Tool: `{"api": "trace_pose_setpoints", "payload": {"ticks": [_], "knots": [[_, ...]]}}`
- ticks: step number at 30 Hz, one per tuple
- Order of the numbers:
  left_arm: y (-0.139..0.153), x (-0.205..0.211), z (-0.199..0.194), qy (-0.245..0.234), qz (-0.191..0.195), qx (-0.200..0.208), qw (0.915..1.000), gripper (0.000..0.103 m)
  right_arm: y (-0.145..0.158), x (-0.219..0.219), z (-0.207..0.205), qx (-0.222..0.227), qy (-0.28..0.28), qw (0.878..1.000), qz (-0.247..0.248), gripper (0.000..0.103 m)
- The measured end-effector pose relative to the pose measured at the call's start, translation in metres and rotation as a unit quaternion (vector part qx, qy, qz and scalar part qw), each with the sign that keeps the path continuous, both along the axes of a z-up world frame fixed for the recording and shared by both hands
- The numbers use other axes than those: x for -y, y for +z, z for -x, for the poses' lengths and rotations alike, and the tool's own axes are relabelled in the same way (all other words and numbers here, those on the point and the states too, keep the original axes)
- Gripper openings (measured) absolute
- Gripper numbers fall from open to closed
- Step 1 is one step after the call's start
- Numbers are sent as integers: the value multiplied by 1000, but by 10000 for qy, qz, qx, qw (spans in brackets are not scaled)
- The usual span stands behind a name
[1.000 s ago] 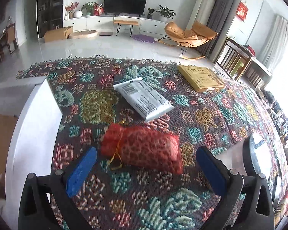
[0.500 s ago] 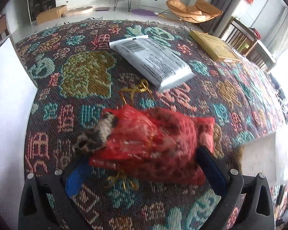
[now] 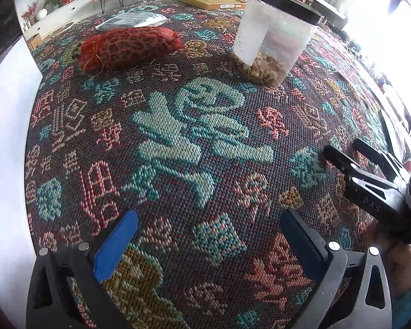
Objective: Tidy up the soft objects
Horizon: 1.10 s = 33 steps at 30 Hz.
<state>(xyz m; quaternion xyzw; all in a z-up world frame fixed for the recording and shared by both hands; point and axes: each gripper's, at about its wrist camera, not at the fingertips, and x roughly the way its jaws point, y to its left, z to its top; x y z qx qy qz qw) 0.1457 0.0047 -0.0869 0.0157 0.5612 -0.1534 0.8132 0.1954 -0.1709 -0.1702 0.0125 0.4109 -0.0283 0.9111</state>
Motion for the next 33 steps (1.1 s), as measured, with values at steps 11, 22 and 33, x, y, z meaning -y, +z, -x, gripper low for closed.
{"api": "trace_pose_setpoints", "payload": {"ticks": [11, 22, 33], "knots": [[-8, -19, 7, 935, -226, 435, 9944, 103, 0, 0, 0, 1, 0, 10000, -1, 88], [-14, -11, 7, 622, -525, 969, 9920, 103, 0, 0, 0, 1, -1, 10000, -1, 88], [44, -9, -58, 219, -789, 1008, 9915, 103, 0, 0, 0, 3, -2, 10000, 2, 88]]}}
